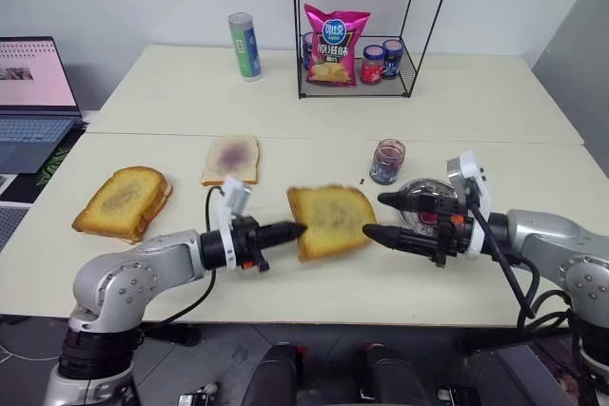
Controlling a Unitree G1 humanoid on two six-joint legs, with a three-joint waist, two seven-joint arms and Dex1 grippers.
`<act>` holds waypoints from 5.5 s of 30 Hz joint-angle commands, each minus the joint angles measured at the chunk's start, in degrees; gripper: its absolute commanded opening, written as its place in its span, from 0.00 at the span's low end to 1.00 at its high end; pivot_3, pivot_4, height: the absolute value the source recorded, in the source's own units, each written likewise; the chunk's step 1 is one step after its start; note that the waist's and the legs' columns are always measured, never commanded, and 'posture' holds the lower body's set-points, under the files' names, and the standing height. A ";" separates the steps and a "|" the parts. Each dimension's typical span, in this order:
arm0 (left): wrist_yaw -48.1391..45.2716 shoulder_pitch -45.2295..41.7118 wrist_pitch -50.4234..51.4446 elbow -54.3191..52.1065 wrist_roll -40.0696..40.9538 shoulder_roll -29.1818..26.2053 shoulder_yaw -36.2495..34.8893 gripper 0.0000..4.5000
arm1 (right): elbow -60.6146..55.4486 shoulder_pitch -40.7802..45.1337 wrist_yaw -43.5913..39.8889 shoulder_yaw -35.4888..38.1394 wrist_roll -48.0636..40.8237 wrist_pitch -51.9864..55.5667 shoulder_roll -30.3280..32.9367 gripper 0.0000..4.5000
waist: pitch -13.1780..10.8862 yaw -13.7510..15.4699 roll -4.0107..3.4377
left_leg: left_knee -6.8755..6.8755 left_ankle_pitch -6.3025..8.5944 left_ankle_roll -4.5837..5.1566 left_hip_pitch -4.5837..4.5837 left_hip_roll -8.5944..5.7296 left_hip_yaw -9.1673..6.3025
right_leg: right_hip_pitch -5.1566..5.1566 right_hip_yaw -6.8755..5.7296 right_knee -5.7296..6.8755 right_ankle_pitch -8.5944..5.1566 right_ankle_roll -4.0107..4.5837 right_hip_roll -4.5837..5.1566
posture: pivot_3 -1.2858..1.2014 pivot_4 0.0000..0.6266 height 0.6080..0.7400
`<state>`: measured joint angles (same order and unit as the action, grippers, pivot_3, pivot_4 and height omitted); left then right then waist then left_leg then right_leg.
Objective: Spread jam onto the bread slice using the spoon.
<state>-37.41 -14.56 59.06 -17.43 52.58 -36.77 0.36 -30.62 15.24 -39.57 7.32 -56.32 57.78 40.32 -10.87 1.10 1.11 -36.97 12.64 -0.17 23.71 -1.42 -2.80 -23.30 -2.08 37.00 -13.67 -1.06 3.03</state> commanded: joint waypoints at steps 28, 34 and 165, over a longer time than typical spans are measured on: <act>-9.65 -9.58 -16.24 17.55 -24.92 -0.80 4.40 0.53 | -4.09 -5.04 8.95 4.45 -2.48 -2.06 -1.86 1.00 | -0.01 0.08 0.01 | 0.02 0.01 0.01 0.15 0.00 -0.05 | -0.12 -0.06 -0.05 0.21 -0.43 0.02 | 0.52 0.24 1.00; -10.32 -6.50 -14.12 12.32 -23.66 -3.34 1.56 0.79 | -4.98 -9.46 13.91 11.93 -7.03 -1.54 -2.29 1.00 | -0.01 0.12 0.01 | 0.01 0.01 0.01 0.17 0.00 -0.05 | -0.11 -0.04 -0.06 0.21 -0.44 0.04 | 0.52 0.24 1.00; -13.51 -17.34 -34.66 2.61 -37.15 8.21 12.14 1.00 | 41.30 4.18 21.13 23.00 1.33 -13.02 -17.52 0.47 | 0.03 -1.31 -0.20 | 0.07 0.11 0.20 -0.64 0.23 1.47 | 0.07 1.59 -0.01 0.53 -0.96 -0.71 | 0.52 0.24 1.00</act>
<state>-50.82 -31.12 25.51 -13.63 15.23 -28.73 13.30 11.53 17.88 -17.46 30.15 -54.60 44.41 22.29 -10.84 -0.21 0.91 -36.90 12.75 0.04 23.07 -1.19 -1.33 -23.23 -0.49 36.99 -13.14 -2.02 2.32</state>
